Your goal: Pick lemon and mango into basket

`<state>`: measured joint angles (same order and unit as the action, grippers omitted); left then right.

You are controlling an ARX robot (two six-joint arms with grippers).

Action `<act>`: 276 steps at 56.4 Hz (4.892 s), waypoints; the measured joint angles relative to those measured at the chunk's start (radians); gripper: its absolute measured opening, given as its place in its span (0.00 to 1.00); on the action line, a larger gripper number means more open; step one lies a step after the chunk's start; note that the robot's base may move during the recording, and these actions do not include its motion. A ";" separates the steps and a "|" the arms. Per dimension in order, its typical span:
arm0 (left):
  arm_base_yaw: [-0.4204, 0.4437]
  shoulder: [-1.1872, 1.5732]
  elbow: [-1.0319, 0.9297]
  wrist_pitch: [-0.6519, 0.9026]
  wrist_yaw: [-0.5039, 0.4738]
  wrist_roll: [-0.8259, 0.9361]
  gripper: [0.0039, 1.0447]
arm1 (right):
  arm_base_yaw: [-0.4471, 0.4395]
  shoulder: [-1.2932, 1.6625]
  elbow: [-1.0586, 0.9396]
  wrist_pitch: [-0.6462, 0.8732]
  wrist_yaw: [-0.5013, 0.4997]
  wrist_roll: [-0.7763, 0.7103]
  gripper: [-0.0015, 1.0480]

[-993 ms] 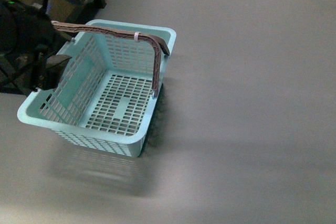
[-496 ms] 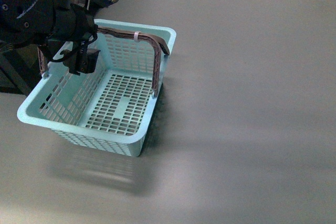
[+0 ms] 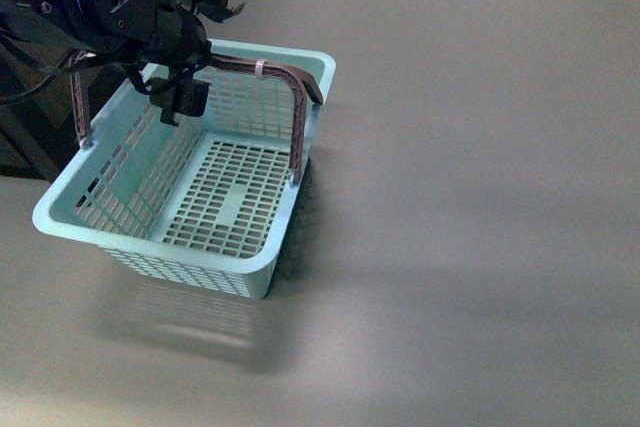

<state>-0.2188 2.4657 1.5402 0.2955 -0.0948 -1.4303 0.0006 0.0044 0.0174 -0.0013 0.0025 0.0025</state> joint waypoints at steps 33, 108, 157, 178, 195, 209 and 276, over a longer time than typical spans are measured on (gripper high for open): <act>-0.006 -0.115 -0.145 0.017 -0.017 -0.067 0.05 | 0.000 0.000 0.000 0.000 0.000 0.000 0.92; -0.150 -1.254 -0.677 -0.087 -0.165 -0.211 0.05 | 0.000 0.000 0.000 0.000 0.000 0.000 0.92; -0.150 -1.254 -0.678 -0.089 -0.166 -0.209 0.05 | 0.000 0.000 0.000 0.000 -0.002 0.000 0.92; -0.151 -1.254 -0.678 -0.089 -0.166 -0.209 0.05 | 0.000 0.000 0.000 0.000 -0.003 0.000 0.92; -0.151 -1.254 -0.678 -0.089 -0.167 -0.209 0.05 | 0.000 0.000 0.000 0.000 -0.003 0.000 0.92; -0.151 -1.254 -0.678 -0.089 -0.166 -0.209 0.05 | 0.000 0.000 0.000 0.000 -0.003 0.000 0.92; -0.151 -1.255 -0.677 -0.089 -0.167 -0.209 0.05 | 0.000 0.000 0.000 0.000 -0.002 0.000 0.92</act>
<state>-0.3702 1.2110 0.8631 0.2062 -0.2619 -1.6394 0.0006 0.0044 0.0174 -0.0010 0.0010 0.0025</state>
